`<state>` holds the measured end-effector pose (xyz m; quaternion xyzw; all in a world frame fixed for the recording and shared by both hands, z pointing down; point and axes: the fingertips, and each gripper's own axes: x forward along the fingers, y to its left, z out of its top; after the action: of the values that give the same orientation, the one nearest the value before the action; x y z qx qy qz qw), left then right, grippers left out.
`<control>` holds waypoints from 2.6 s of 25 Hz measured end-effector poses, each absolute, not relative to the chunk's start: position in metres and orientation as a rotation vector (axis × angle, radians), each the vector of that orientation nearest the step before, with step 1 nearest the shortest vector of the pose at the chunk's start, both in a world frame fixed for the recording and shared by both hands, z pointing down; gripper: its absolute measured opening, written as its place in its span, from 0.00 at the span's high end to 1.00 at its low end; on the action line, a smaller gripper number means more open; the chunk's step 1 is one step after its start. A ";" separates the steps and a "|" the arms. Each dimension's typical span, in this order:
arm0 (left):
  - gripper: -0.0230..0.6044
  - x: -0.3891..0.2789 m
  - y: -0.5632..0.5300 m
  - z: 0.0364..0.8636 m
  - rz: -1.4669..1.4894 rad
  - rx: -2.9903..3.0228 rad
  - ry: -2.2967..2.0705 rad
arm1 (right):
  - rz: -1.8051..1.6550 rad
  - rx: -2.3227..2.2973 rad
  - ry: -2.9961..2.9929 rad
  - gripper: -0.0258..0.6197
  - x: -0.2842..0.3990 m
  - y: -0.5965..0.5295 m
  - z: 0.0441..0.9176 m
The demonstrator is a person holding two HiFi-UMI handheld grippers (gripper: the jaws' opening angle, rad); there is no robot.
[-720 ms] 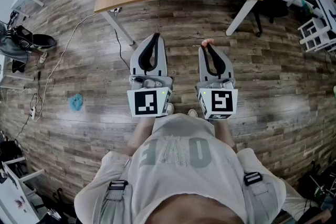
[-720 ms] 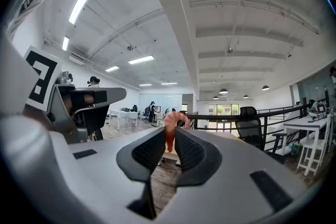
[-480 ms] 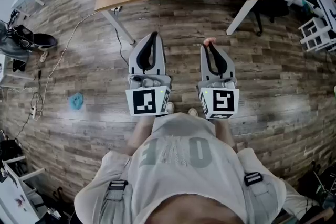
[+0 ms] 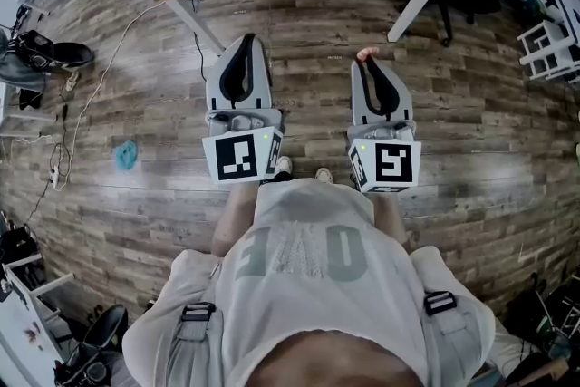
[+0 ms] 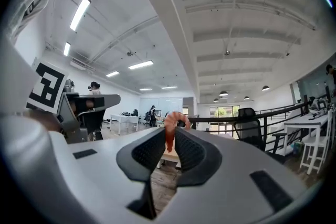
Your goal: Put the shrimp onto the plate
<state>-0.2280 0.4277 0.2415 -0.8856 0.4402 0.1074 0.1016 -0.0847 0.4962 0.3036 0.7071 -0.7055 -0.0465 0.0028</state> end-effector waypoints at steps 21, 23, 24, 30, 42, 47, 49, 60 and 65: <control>0.95 -0.180 0.378 0.272 0.315 -2.604 1.390 | -0.136 2.199 -2.138 0.86 -0.004 0.470 0.334; 0.95 -0.174 0.355 0.275 0.308 -2.609 1.387 | -0.145 2.197 -2.140 0.86 -0.001 0.447 0.333; 0.95 -0.171 0.344 0.275 0.310 -2.617 1.388 | -0.135 2.200 -2.139 0.86 0.001 0.436 0.333; 0.95 -0.163 0.276 0.263 0.302 -2.625 1.363 | -0.099 2.185 -2.137 0.86 0.004 0.364 0.325; 0.95 -0.160 0.125 0.252 0.344 -2.627 1.401 | -0.126 2.158 -2.137 0.86 0.013 0.209 0.308; 0.95 -0.160 0.072 0.249 0.379 -2.632 1.401 | -0.191 2.120 -2.098 0.86 0.011 0.157 0.301; 0.95 -0.159 0.058 0.250 0.389 -2.639 1.404 | -0.194 2.100 -2.111 0.86 0.008 0.143 0.300; 0.95 -0.116 0.005 0.278 0.319 -2.687 1.447 | -0.142 2.090 -2.135 0.86 0.050 0.086 0.306; 0.95 -0.083 -0.042 0.270 0.341 -2.640 1.466 | -0.227 2.090 -2.189 0.86 0.083 0.036 0.288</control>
<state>-0.0834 -0.0422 0.2698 -0.8675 0.4818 0.1121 0.0515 0.0826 0.0356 0.2875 0.6876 -0.7203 -0.0747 0.0532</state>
